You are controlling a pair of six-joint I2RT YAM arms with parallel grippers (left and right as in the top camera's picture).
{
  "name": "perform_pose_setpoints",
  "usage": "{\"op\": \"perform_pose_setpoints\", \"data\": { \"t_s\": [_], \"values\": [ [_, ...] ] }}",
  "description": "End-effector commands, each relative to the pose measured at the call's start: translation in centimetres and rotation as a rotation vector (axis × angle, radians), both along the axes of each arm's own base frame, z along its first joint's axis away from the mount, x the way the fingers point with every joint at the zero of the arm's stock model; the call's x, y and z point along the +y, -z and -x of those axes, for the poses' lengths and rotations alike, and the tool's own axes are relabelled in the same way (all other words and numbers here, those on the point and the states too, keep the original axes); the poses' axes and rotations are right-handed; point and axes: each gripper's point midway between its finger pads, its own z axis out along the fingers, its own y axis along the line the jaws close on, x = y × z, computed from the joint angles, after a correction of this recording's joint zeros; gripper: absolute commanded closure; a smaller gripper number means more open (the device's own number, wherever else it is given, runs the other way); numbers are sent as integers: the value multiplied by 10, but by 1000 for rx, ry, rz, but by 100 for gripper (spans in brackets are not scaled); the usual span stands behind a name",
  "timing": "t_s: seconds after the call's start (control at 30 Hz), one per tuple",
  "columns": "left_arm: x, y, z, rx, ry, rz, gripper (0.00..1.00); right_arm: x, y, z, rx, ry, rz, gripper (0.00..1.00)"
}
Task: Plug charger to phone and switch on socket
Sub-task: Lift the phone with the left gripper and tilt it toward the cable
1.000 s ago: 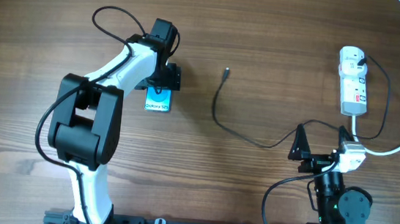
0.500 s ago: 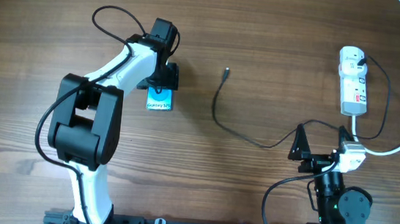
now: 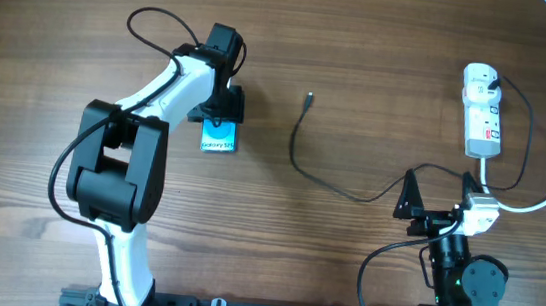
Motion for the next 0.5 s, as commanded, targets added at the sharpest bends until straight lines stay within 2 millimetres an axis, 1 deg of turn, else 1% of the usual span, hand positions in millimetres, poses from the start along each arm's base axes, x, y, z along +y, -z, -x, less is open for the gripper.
{"op": "perform_pose_setpoints", "data": {
  "t_s": [0.0,0.13,0.37,0.47],
  "values": [
    [-4,-27,-13,-71,1,28,37,-2,-1,0,-6,13,0,0],
    [-4,-39,-13,-90,-3,34,37,-2,-1,0,-6,13,0,0],
    [-7,-71,-16,-159,-29,71,37,-2,-1,0,-6,13,0,0],
    [-11,-87,-17,-190,-30,99,39,-2,-1,0,-6,13,0,0]
  ]
}}
